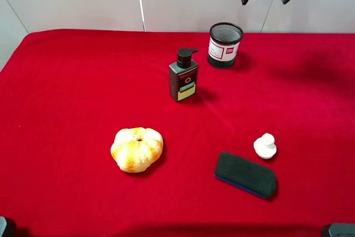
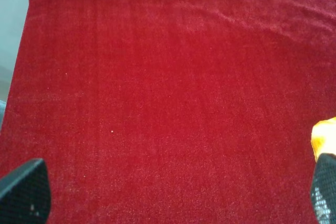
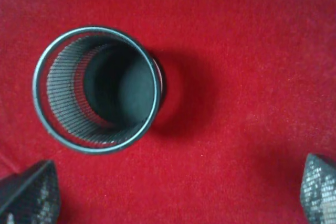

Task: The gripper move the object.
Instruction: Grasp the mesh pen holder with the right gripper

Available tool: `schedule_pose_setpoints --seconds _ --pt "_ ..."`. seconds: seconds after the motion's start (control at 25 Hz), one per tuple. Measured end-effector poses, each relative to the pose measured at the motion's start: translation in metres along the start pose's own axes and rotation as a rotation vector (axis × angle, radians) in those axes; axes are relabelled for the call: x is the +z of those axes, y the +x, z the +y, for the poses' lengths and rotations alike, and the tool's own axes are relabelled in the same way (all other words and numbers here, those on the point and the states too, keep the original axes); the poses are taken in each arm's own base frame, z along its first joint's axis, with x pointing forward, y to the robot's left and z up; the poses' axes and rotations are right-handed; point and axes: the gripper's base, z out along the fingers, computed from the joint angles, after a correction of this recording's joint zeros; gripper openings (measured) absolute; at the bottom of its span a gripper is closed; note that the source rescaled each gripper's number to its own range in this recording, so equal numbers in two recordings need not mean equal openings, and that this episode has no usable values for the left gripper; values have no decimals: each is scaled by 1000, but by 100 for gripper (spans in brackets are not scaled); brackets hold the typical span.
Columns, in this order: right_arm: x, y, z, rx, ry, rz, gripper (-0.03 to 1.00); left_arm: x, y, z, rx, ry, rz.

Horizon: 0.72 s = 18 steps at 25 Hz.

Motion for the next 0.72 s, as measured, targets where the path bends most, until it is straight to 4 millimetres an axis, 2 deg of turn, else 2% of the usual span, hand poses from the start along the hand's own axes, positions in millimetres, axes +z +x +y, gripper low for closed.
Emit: schedule_pose_setpoints --seconds 0.2,0.72 --pt "24 -4 -1 6 4 1 100 0 0 0 0 0 0" --pt "67 -6 -4 23 9 16 100 0 0 0 0 0 0"
